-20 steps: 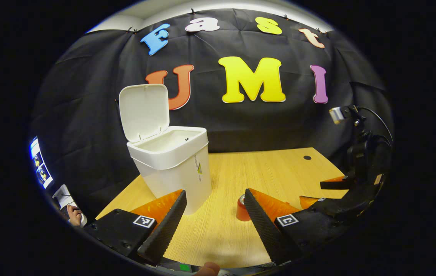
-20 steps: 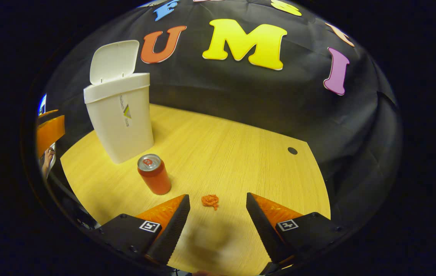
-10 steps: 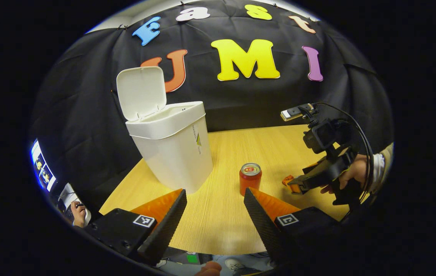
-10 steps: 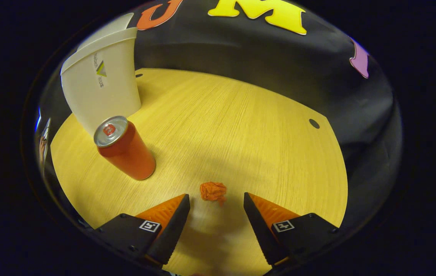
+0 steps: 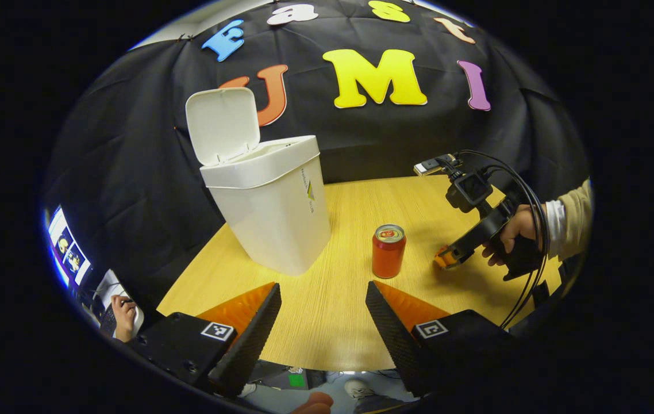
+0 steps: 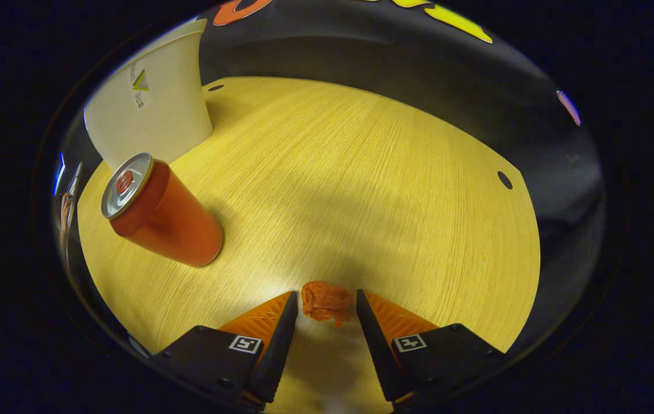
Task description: Press the lid of the desktop garbage bin to open it, pick up the crumpled paper on the desktop and throw it into the bin, then pick up the pop can on the desktop and drop it into the bin, and finally close the garbage bin lid.
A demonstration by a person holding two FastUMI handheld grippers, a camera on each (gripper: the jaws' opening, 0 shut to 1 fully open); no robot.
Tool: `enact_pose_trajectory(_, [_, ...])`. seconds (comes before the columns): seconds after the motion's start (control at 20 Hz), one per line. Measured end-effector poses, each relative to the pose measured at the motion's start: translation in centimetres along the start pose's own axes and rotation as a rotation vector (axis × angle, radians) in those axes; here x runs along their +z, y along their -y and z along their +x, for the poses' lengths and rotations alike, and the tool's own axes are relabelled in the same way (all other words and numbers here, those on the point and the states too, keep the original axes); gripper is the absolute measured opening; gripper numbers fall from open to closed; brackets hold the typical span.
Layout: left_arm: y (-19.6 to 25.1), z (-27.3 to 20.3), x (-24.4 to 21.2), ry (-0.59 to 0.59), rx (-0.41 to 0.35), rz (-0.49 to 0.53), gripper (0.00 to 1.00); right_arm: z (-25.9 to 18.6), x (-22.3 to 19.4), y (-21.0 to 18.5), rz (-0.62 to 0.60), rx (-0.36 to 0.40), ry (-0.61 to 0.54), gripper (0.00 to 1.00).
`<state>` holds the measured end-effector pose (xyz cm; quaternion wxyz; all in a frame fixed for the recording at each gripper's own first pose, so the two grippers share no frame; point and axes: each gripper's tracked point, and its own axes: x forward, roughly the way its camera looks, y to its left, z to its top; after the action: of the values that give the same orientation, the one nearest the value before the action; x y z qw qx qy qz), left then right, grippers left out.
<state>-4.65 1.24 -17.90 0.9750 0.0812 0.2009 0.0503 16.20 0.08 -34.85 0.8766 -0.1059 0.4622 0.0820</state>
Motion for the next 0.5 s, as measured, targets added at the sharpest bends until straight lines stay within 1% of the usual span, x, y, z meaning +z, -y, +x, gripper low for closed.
enact_pose_trajectory(0.1, [0.3,-0.1,0.0,0.004,-0.009,0.003,0.98,-0.2,0.0,-0.4,-0.011,0.03,-0.014,0.68])
enact_pose_trajectory(0.15, [0.4,-0.2,-0.2,-0.001,-0.011,-0.005,1.0,-0.1,0.0,-0.4,-0.003,0.033,-0.017,0.51])
enact_pose_trajectory(0.2, [0.6,-0.3,-0.3,-0.004,-0.011,-0.011,1.0,-0.1,-0.1,-0.5,0.005,0.042,-0.027,0.47])
enact_pose_trajectory(0.25, [0.6,-0.4,-0.2,-0.005,-0.011,-0.016,0.98,-0.2,-0.1,-0.8,0.015,0.062,-0.032,0.46])
enact_pose_trajectory(0.4, [0.3,-0.7,-0.5,-0.013,-0.003,-0.016,0.98,-0.1,-0.3,-1.4,0.02,0.114,-0.038,0.48])
enact_pose_trajectory(0.5, [-0.2,-1.0,-0.8,-0.023,0.011,-0.014,0.98,-0.3,-0.5,-1.4,0.052,0.11,-0.037,0.24])
